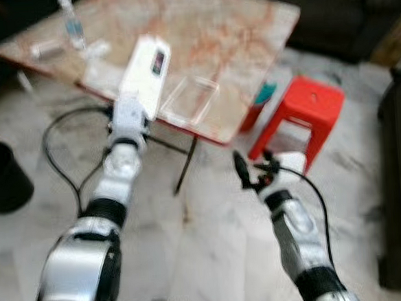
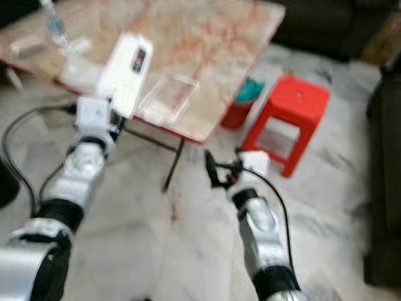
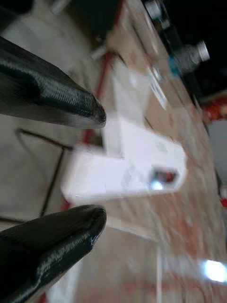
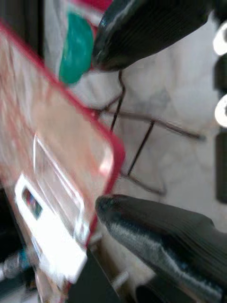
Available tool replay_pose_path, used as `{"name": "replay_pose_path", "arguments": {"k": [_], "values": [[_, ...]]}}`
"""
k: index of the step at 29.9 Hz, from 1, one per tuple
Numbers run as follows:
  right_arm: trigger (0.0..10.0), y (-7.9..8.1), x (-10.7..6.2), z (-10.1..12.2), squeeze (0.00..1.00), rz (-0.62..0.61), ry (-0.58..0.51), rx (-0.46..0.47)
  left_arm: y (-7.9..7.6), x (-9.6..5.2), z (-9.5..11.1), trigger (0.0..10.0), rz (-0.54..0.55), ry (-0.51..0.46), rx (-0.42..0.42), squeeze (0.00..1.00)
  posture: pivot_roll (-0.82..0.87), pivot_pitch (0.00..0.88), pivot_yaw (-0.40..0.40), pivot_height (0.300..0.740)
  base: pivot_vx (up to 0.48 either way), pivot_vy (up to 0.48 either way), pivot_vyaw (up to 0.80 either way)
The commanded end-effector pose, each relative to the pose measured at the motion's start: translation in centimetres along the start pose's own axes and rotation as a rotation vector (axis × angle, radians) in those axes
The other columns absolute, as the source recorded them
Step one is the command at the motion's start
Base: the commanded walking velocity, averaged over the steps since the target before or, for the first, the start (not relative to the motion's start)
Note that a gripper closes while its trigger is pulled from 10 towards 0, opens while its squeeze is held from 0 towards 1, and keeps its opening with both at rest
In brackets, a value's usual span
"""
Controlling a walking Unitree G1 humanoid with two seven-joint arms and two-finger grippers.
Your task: Picking trash to rubbish bin
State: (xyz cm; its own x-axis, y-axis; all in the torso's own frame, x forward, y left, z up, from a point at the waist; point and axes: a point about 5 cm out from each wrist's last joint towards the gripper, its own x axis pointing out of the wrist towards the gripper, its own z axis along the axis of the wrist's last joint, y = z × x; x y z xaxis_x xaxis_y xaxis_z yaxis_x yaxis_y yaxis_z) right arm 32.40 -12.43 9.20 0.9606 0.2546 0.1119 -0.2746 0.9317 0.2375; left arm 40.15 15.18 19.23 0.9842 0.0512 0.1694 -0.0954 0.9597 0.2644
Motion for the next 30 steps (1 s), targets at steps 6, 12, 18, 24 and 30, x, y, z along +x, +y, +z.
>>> {"name": "replay_pose_path", "arguments": {"k": [6, 12, 18, 24, 30], "values": [[10.0, -1.46, -0.75, -0.17, 0.0, -0.055, 0.009, 0.0, -1.36, 0.11, 1.0, 10.0, -0.037, -0.034, 0.014, 0.0, 0.05, 0.141, -0.147, 0.74, 0.277, 0.0, 0.0], [10.0, -1.49, -0.72, -0.15, 0.0, -0.056, 0.009, 0.002, -1.4, 0.16, 1.2, 10.0, -0.037, -0.041, 0.016, 0.0, 0.05, 0.148, -0.148, 0.74, 0.279, 0.0, 0.0], [10.0, -1.55, -0.75, -0.14, 0.0, -0.058, 0.008, 0.004, -1.45, 0.19, 1.38, 10.0, -0.036, -0.047, 0.016, 0.0, 0.05, 0.156, -0.149, 0.74, 0.277, 0.0, 0.0], [10.0, -1.51, -0.74, -0.16, 0.0, -0.058, 0.008, 0.005, -1.44, 0.21, 1.5, 10.0, -0.036, -0.05, 0.015, 0.0, 0.05, 0.156, -0.148, 0.74, 0.277, 0.0, 0.0], [10.0, -1.45, -0.73, -0.18, 0.0, -0.056, 0.01, 0.005, -1.44, 0.23, 1.57, 10.0, -0.034, -0.052, 0.016, 0.0, 0.05, 0.164, -0.148, 0.74, 0.277, 0.0, 0.0]]}}
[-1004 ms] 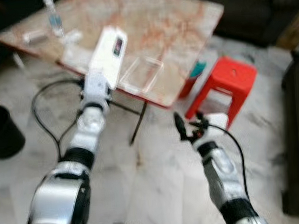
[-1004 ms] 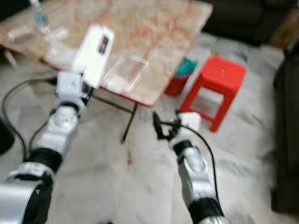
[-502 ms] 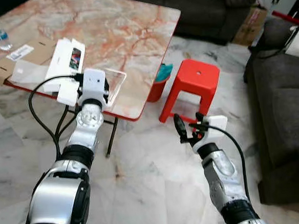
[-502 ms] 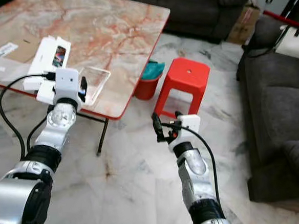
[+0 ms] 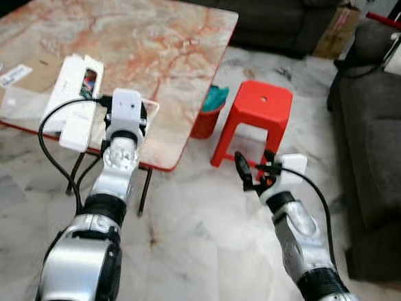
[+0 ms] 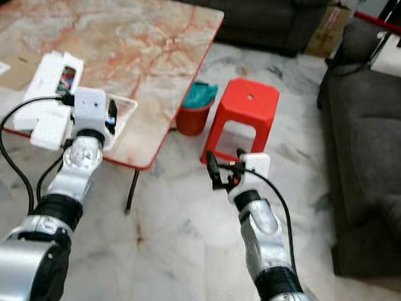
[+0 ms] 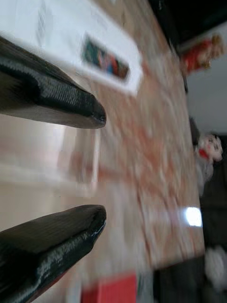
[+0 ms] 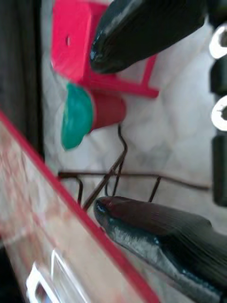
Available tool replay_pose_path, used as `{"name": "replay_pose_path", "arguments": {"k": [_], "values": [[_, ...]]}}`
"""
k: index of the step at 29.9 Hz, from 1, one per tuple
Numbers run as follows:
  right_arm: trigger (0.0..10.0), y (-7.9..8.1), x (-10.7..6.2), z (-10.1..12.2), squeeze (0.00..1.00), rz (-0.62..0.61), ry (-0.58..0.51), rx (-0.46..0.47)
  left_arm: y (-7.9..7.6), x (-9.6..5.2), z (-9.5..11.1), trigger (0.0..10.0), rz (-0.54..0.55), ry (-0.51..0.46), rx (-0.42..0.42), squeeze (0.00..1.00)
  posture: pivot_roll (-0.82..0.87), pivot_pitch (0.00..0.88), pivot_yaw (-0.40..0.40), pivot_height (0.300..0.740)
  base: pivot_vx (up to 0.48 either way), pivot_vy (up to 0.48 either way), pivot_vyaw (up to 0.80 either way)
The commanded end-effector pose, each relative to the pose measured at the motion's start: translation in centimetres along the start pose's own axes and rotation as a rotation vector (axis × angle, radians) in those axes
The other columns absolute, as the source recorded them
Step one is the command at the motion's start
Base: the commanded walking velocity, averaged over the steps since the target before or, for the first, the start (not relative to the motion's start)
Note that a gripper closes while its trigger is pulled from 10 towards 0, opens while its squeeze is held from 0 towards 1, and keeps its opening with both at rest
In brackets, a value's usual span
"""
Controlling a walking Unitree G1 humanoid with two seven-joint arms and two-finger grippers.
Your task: Picking trash to rubbish bin
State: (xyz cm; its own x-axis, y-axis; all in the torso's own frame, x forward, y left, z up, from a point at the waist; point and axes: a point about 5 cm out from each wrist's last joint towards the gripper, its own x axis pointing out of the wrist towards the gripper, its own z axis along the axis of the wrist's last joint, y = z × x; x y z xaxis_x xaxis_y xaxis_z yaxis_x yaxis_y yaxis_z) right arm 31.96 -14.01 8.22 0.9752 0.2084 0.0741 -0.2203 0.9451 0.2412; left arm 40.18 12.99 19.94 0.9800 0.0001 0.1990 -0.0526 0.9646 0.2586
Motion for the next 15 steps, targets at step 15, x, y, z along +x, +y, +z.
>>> {"name": "replay_pose_path", "arguments": {"k": [15], "values": [[10.0, 0.35, 0.24, 0.26, 0.0, 0.005, -0.014, 0.013, 0.25, -0.2, -0.12, 10.0, -0.003, -0.002, 0.039, 0.0, 0.05, 0.166, -0.148, 0.74, 0.277, 0.0, 0.0]]}}
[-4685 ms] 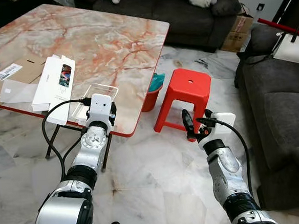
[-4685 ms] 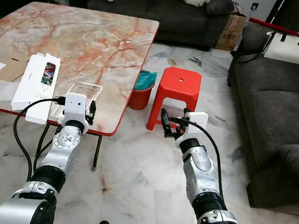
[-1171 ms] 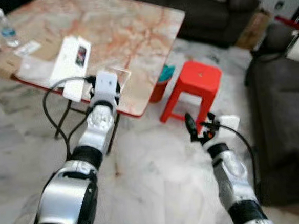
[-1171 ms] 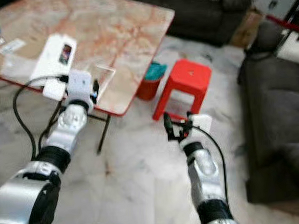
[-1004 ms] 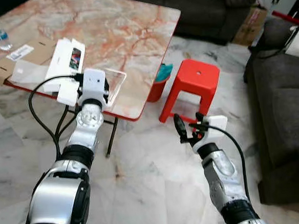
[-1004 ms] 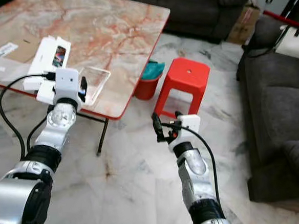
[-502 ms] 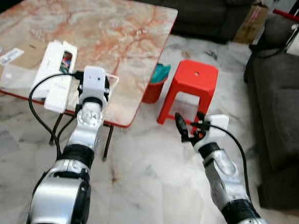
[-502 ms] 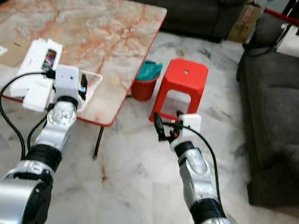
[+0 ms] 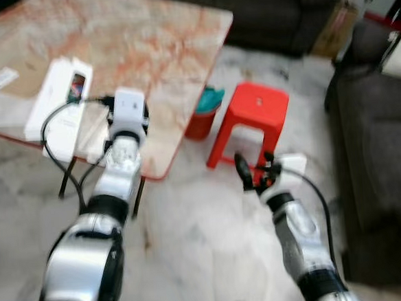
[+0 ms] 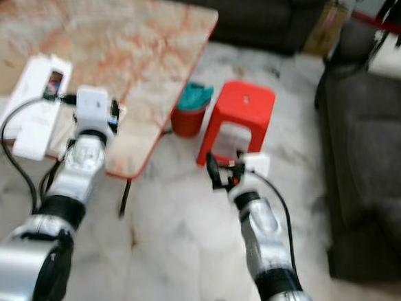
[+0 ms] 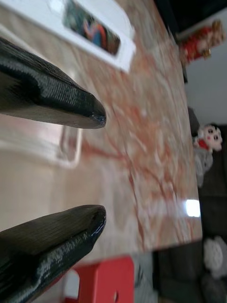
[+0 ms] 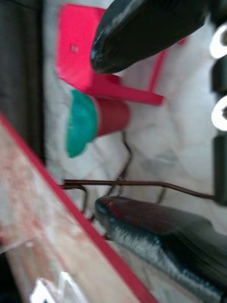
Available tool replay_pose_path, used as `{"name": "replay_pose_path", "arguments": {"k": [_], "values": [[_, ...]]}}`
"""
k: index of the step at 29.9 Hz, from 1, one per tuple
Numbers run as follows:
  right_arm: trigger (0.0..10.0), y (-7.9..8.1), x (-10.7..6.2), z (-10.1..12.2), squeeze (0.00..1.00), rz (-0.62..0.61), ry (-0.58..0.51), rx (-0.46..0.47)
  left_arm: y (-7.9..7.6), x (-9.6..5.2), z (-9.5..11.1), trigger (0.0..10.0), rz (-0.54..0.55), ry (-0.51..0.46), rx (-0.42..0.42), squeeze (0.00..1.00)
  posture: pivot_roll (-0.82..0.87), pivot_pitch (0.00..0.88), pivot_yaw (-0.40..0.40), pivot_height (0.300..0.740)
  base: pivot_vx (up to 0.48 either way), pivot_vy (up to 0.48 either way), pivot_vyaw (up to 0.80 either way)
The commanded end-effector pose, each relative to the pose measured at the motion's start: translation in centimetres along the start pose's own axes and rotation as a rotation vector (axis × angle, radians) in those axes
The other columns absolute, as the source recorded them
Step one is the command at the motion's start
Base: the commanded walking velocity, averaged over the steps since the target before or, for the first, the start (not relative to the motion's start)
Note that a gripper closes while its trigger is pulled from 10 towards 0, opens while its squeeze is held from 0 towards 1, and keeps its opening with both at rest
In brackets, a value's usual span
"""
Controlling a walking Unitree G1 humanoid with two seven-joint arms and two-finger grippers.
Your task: Picking trash to rubbish bin
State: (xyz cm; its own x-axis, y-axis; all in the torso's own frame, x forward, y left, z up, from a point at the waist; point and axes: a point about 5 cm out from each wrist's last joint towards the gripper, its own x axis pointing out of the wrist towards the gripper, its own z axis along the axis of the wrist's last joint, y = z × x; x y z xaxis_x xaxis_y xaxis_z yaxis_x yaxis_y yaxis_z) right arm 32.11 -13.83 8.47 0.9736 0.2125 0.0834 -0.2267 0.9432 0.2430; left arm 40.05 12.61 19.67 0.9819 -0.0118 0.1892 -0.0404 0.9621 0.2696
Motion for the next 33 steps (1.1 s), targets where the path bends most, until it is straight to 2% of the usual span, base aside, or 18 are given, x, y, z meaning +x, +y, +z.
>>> {"name": "replay_pose_path", "arguments": {"k": [1, 15, 22, 27, 28, 33], "values": [[10.0, 0.2, 0.0, 0.1, 0.0, -0.002, -0.005, 0.011, 0.7, -0.1, 0.0, 10.0, 0.012, -0.007, 0.032, 0.0, 0.05, 0.171, -0.151, 0.74, 0.277, 0.0, 0.0], [10.0, 0.3, 0.0, 0.0, 0.0, 0.005, -0.003, 0.008, 0.5, -0.3, -0.2, 10.0, 0.008, -0.007, 0.041, 0.0, 0.05, 0.171, -0.151, 0.74, 0.272, 0.0, 0.0], [10.0, 0.3, 0.0, 0.0, 0.0, 0.005, -0.003, 0.009, 0.4, -0.4, -0.4, 10.0, -0.002, 0.0, 0.046, 0.0, 0.05, 0.173, -0.15, 0.74, 0.0, 0.0, 0.0], [10.0, 0.3, 0.0, 0.0, 0.0, 0.002, -0.002, 0.012, 0.8, -0.4, -1.0, 10.0, 0.004, 0.042, 0.043, 0.0, 0.05, 0.173, -0.15, 0.74, 0.0, 0.0, 0.0], [10.0, 0.3, 0.0, 0.0, 0.0, 0.002, -0.002, 0.013, 0.9, -0.6, -2.0, 10.0, -0.008, 0.102, 0.035, 0.0, 0.06, 0.174, -0.148, 0.74, 0.0, 0.0, 0.0], [10.0, 0.4, 0.0, -0.1, 0.0, 0.002, -0.002, 0.014, 1.1, -1.1, -3.5, 10.0, -0.019, 0.179, 0.03, 0.0, 0.05, 0.175, -0.147, 0.74, 0.0, 0.0, 0.0]]}}
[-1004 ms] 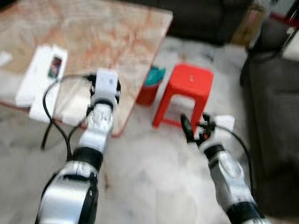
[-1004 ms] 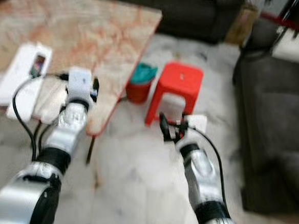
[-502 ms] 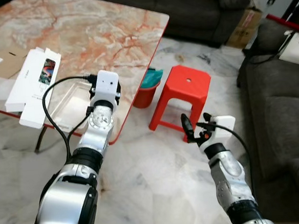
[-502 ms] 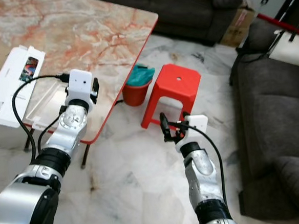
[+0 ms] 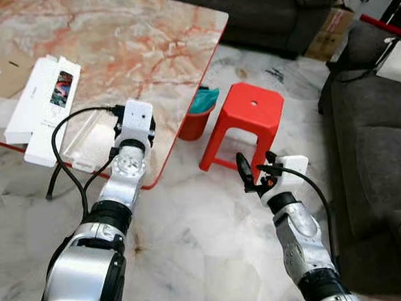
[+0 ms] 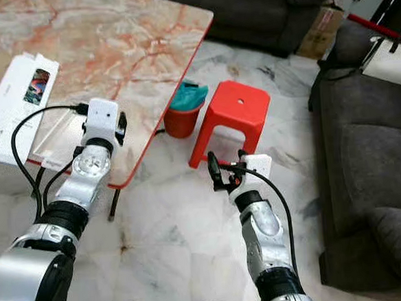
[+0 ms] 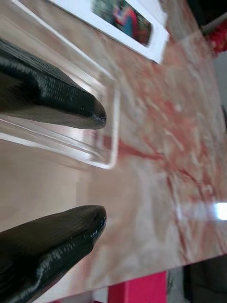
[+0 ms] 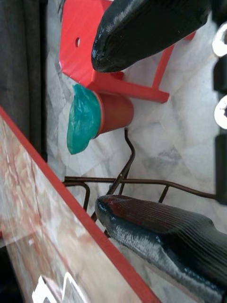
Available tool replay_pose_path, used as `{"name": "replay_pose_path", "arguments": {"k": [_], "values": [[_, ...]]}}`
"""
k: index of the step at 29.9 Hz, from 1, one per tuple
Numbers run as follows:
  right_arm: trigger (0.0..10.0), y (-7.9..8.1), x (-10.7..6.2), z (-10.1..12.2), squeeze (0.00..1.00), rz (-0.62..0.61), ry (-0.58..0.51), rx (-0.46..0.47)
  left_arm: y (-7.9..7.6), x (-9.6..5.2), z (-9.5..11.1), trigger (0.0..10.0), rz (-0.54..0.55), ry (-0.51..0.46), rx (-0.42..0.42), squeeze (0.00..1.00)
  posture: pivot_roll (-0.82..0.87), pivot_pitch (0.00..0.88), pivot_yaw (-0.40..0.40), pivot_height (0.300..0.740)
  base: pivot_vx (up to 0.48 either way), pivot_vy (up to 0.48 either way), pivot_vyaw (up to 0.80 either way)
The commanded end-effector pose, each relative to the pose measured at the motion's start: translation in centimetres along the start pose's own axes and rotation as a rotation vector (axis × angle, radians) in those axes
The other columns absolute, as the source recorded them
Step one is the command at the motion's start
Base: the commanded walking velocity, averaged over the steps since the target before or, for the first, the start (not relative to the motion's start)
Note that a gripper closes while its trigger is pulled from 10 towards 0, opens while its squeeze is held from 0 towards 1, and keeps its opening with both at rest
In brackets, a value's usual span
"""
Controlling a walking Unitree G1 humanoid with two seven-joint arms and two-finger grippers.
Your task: Picking trash to rubbish bin
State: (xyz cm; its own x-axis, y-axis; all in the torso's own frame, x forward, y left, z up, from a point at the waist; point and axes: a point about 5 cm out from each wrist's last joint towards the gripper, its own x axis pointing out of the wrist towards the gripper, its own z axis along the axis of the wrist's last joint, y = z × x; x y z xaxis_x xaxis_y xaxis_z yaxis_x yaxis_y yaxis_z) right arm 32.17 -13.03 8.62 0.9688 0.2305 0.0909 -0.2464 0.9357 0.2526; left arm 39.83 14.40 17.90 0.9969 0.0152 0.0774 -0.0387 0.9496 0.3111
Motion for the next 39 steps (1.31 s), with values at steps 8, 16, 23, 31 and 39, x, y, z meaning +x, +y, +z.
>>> {"name": "replay_pose_path", "arguments": {"k": [8, 16, 23, 31, 39], "values": [[10.0, -0.5, -0.4, -0.1, 0.0, -0.016, 0.004, 0.002, 1.0, -0.8, -2.3, 10.0, 0.031, 0.095, 0.035, 0.0, 0.06, 0.174, -0.15, 0.74, 0.0, 0.0, 0.0], [10.0, -0.4, -0.4, -0.2, 0.0, -0.009, 0.01, 0.003, 1.4, -0.8, -2.6, 10.0, 0.04, 0.121, 0.069, 0.0, 0.05, 0.166, -0.15, 0.74, 0.0, 0.0, 0.0], [10.0, -0.4, -0.4, -0.2, 0.0, -0.008, 0.009, 0.002, 0.9, -0.6, -2.3, 10.0, -0.004, 0.124, 0.066, 0.0, 0.05, 0.165, -0.15, 0.74, 0.0, 0.0, 0.0], [10.0, -0.4, -0.4, -0.2, 0.0, -0.009, 0.009, 0.003, 0.6, -0.6, -2.1, 10.0, -0.012, 0.129, 0.028, 0.0, 0.05, 0.157, -0.148, 0.74, 0.0, 0.0, 0.0], [10.0, -0.3, -0.4, -0.2, 0.0, -0.007, 0.01, 0.003, 1.2, -0.3, -1.7, 10.0, 0.023, 0.143, -0.166, 0.0, 0.05, 0.152, -0.148, 0.74, 0.0, 0.0, 0.0]]}}
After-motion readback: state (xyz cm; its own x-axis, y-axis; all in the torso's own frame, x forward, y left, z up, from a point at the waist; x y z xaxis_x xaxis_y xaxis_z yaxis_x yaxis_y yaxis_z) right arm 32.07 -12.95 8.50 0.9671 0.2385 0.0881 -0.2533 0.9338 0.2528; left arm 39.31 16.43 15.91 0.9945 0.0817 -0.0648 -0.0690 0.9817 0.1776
